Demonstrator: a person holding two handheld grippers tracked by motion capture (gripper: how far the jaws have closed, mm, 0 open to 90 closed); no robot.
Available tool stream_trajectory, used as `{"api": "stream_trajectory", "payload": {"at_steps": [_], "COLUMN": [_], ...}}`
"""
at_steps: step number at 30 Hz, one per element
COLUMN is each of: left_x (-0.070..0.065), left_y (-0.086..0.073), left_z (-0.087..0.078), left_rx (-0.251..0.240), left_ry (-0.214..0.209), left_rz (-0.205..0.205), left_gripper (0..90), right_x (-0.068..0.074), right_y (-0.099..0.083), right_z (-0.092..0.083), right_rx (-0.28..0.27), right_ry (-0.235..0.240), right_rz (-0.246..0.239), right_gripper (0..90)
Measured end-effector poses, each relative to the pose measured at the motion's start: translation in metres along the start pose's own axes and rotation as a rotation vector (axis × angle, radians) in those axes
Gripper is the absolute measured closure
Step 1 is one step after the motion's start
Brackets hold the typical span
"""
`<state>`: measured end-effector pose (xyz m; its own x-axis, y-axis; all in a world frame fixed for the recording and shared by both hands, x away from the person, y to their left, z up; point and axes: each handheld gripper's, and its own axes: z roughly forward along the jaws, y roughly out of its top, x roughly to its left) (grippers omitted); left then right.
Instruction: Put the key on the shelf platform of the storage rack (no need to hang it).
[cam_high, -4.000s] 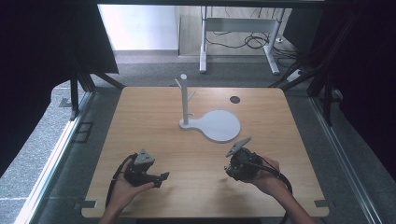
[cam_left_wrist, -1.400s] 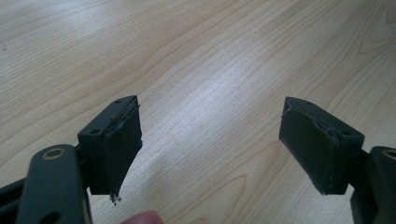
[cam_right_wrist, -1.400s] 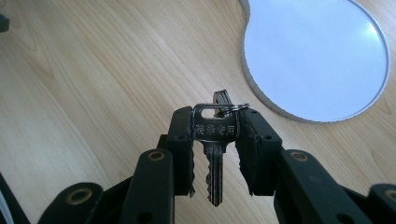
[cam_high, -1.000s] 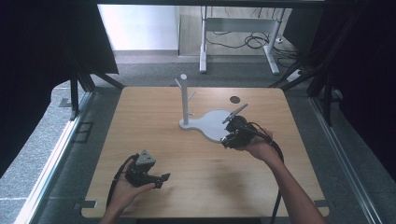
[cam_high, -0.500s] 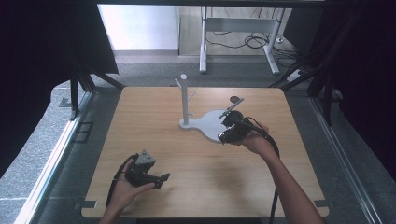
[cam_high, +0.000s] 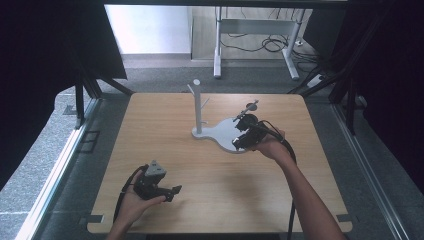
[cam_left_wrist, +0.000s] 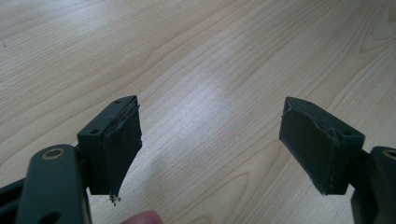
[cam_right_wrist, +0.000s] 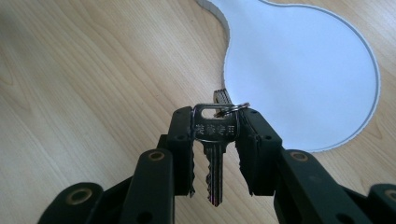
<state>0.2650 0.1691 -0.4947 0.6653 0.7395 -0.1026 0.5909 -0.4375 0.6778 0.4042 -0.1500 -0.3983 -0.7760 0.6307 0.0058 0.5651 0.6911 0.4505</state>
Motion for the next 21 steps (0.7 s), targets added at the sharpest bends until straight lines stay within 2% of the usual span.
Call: {"api": "stream_trajectory", "payload": {"at_steps": [21], "left_x": [0.0], "left_y": [0.0], "left_z": [0.0], "left_rx": [0.001], "left_ry": [0.001], "left_rz": [-0.001], "left_gripper": [21.3], "right_x": [-0.02], "right_y": [0.01], "right_z": [0.012], "right_rx": [0.015], "right_ry": [-0.001], "right_rz": [0.047], "right_gripper": [67.6]}}
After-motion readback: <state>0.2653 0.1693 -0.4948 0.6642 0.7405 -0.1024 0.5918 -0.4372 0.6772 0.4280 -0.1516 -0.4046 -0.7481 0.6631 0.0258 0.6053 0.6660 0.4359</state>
